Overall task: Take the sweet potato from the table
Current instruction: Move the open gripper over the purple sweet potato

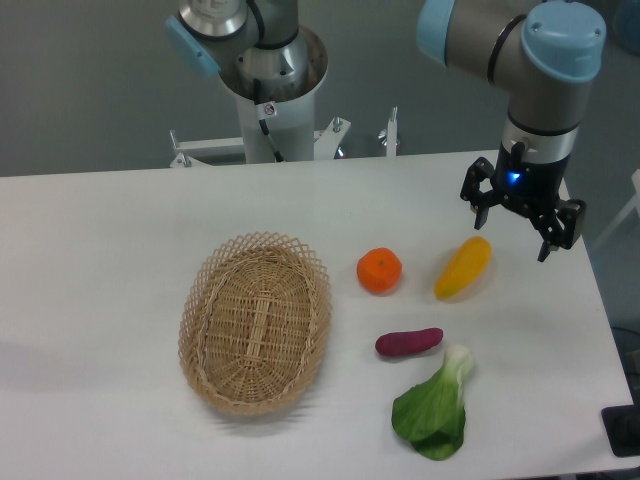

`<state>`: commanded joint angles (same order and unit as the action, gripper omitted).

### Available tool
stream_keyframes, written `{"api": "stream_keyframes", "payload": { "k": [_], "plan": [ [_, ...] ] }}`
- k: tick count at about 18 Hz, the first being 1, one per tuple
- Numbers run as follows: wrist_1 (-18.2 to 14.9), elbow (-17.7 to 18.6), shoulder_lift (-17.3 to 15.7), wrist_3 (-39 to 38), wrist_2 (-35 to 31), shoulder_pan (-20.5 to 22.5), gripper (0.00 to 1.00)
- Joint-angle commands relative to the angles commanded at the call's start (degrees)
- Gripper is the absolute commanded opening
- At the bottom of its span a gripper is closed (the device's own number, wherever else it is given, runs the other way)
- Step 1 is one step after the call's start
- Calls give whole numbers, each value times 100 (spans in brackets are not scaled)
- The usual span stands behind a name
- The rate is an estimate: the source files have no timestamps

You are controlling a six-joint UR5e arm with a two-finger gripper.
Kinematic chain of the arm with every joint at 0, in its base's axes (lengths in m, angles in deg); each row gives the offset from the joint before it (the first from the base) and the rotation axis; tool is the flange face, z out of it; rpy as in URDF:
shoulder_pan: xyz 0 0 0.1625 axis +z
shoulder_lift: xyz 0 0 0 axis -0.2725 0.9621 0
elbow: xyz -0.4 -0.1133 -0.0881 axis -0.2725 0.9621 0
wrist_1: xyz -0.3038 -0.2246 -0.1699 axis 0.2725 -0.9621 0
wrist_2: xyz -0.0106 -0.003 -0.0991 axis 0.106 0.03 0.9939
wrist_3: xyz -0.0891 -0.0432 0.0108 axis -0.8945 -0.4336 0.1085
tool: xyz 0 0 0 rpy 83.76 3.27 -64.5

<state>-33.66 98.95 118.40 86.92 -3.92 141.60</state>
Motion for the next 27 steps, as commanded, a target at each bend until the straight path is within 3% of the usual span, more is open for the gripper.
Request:
{"api": "stream_keyframes", "payload": {
  "k": [4, 9, 16, 19, 22, 27],
  "plan": [
    [9, 0, 44, 9, 0, -70, 100],
    [35, 254, 53, 9, 0, -97, 100],
    [79, 272, 281, -228, -9, -422, 100],
    [481, 386, 369, -535, -9, -571, 100],
    [1281, 728, 465, -676, -140, -764, 100],
    [1537, 879, 799, -712, -562, -1054, 100]
  ]
}}
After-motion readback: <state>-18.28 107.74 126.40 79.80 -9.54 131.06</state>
